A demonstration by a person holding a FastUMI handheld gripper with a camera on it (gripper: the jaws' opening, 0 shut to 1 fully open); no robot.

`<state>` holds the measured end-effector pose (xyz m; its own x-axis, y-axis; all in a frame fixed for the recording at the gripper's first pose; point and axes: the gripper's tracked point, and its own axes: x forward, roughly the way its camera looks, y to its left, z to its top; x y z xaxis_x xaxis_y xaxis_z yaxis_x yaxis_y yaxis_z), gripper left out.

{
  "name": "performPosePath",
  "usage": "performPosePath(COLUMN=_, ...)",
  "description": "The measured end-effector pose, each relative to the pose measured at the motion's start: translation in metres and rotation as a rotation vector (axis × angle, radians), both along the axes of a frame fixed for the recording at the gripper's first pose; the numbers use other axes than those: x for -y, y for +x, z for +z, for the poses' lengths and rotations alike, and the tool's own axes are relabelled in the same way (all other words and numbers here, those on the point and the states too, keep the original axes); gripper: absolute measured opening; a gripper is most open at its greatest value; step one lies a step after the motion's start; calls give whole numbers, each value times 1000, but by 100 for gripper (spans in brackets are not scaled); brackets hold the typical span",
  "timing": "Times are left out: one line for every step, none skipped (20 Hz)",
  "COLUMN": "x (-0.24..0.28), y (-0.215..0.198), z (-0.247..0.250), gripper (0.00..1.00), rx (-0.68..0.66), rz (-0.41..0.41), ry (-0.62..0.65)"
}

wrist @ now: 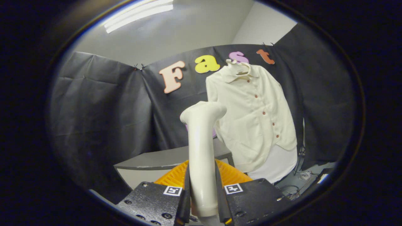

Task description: Iron the clothes twice with a garment steamer, once on the left side and once on the right side.

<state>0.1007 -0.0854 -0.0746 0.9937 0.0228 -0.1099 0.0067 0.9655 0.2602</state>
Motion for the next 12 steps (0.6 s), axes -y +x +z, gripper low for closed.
performPosePath(x=-16, y=-3, z=8, gripper=34, rx=10, rz=10, ry=-21)
performPosePath(x=-27, y=-9, z=13, gripper=34, rx=14, rz=18, ry=-49)
performPosePath(x=-39, y=-16, z=17, gripper=34, rx=22, rz=23, ry=-78)
performPosePath(x=-51, y=-21, z=22, gripper=34, rx=30, rz=29, ry=-95)
performPosePath(x=-65, y=-25, z=27, gripper=34, rx=32, rz=40, ry=-102)
performPosePath(x=-79, y=-31, z=30, gripper=34, rx=31, rz=57, ry=-107)
performPosePath(x=-91, y=-35, z=34, gripper=34, rx=30, rz=71, ry=-105)
performPosePath(x=-101, y=-41, z=40, gripper=34, rx=35, rz=81, ry=-105)
performPosePath(x=-110, y=-46, z=46, gripper=34, rx=42, rz=88, ry=-111)
performPosePath(x=-117, y=-51, z=51, gripper=34, rx=48, rz=95, ry=-125)
performPosePath(x=-123, y=-54, z=57, gripper=34, rx=56, rz=100, ry=-140)
performPosePath(x=-127, y=-59, z=59, gripper=34, rx=62, rz=100, ry=-163)
